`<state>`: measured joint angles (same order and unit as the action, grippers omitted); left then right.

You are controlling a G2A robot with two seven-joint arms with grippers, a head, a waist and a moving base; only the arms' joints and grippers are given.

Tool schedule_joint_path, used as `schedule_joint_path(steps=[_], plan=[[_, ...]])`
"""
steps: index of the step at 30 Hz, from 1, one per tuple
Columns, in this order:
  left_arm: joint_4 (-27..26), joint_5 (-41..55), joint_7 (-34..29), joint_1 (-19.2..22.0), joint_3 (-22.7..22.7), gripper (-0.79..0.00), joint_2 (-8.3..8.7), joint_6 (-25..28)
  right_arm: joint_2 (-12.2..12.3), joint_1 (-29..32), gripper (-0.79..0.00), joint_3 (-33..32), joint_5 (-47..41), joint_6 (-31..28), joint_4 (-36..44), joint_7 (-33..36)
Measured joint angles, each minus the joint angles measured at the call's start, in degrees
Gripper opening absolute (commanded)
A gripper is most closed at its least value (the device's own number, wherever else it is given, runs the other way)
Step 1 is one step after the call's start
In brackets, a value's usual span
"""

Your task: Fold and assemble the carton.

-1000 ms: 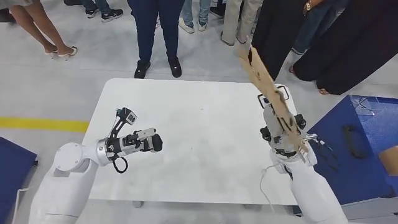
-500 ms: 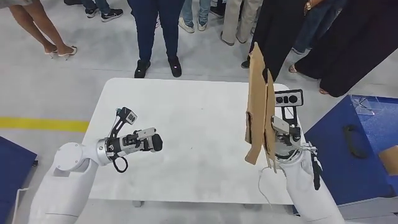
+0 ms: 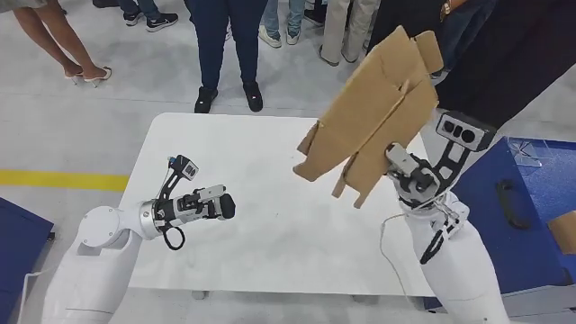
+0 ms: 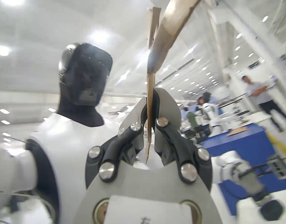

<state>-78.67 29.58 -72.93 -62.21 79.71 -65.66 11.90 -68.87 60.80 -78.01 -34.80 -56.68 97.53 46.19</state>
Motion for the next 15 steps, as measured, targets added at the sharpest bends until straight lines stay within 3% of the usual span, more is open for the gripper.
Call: schedule_joint_path(steps=[2, 6, 15], plan=[[0.00, 0.00, 0.00, 0.00, 0.00, 0.000, 0.00, 0.00, -0.77, -1.55, -0.785, -2.54, 8.57, -1.60, 1.06, -3.55], [0.00, 0.00, 0.00, 0.00, 0.00, 0.000, 0.00, 0.00, -2.17, -1.83, -0.785, -5.63, 20.55, -1.31, 3.58, -3.03], [0.00, 0.00, 0.00, 0.00, 0.00, 0.000, 0.00, 0.00, -2.10, -1.82, -0.785, -5.48, 18.13, -1.32, 3.43, -3.09]])
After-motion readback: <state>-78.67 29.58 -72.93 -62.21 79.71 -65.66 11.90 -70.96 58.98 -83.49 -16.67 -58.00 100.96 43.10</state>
